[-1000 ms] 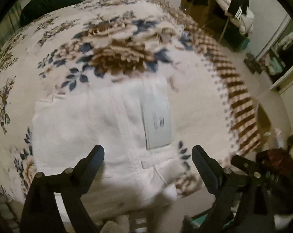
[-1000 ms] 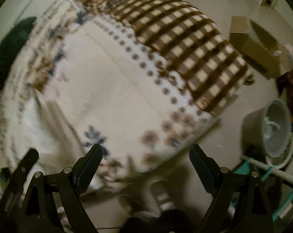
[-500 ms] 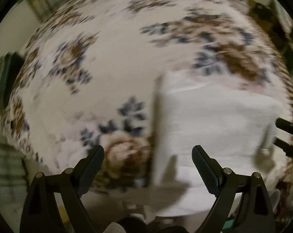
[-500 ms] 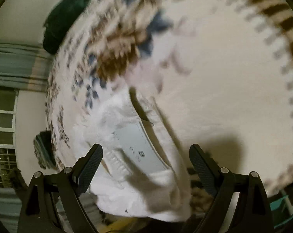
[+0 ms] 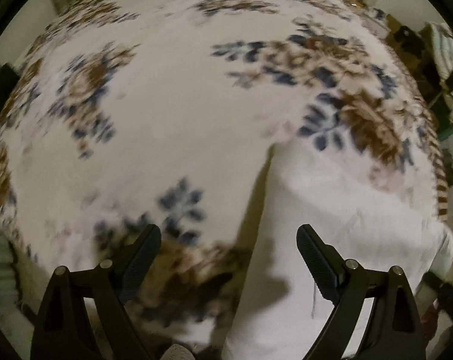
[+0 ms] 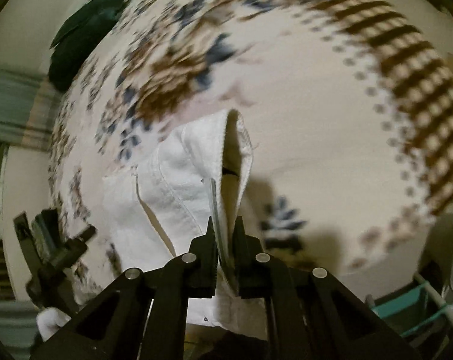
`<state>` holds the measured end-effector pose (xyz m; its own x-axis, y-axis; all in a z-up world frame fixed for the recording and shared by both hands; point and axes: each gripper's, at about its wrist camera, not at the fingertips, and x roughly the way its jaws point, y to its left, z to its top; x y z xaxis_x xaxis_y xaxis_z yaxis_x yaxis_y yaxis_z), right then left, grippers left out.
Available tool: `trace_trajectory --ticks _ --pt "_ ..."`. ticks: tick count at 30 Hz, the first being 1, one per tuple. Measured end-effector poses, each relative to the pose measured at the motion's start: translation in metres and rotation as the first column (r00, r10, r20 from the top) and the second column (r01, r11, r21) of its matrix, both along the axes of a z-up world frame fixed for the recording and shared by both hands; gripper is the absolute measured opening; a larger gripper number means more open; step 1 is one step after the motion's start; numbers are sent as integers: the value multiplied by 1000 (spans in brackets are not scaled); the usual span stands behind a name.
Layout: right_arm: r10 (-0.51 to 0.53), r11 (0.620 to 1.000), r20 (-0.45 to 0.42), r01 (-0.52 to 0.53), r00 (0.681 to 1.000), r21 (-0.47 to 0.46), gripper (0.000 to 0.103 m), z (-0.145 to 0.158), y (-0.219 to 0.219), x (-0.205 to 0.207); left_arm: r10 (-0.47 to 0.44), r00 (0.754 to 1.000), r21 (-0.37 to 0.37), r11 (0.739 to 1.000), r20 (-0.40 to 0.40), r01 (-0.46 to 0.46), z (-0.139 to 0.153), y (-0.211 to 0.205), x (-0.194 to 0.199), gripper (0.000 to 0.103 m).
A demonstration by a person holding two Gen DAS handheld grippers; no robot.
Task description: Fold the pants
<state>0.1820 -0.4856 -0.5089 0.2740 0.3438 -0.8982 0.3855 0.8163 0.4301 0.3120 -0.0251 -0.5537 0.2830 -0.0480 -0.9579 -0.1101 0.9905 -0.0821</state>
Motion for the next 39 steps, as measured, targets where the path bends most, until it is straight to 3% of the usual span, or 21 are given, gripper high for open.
trace_trajectory --ticks 4,8,9,12,13,16,20,25,30,31,32,34,37,39 --pt "-73 997 -34 74 997 12 9 -15 -41 -10 -47 999 -10 999 -18 47 -21 -23 37 92" --pt "-55 998 -15 55 998 -28 9 -25 -48 2 -47 997 12 999 -58 47 -53 -32 66 94" --pt "-57 998 -9 56 998 -38 9 -25 -49 6 -43 997 7 999 -70 43 -59 -30 70 101" --pt "-47 996 -23 45 999 -77 10 -34 -49 18 -15 995 -60 998 -97 9 -71 -17 76 103" --pt "-47 997 -50 44 998 -62 14 -43 -48 22 -11 995 -76 997 -97 4 -69 -14 75 103" --pt "-38 999 -131 34 991 -32 45 -59 -52 20 -13 998 -104 995 -62 6 -48 -6 60 103" --pt "-103 995 -96 102 990 -15 51 -36 -61 -10 -18 1000 -153 988 -19 15 -14 0 18 103" --pt "-225 967 -106 235 969 94 51 -30 -63 -60 -70 996 -181 982 -59 58 -12 -15 -38 103" --pt "-277 901 -206 328 938 285 50 -76 -38 -80 -107 986 -133 987 -127 90 -54 -38 -65 103" --pt "-284 888 -211 340 935 310 33 -85 -32 -81 -88 985 -158 985 -151 63 -67 -34 -69 103" --pt "-295 893 -218 350 930 283 20 -92 -27 -83 -52 982 -217 976 -179 12 -80 -24 -71 103" --pt "-264 926 -215 310 940 216 19 -96 -19 -83 -17 975 -312 948 -223 -55 -95 -7 -71 103" --pt "-223 953 -221 260 949 156 19 -92 -11 -80 -55 975 -292 956 -215 -11 -83 -5 -64 103" --pt "-204 955 -188 237 961 177 24 -85 -7 -76 -72 980 -269 963 -185 20 -70 -7 -60 103"
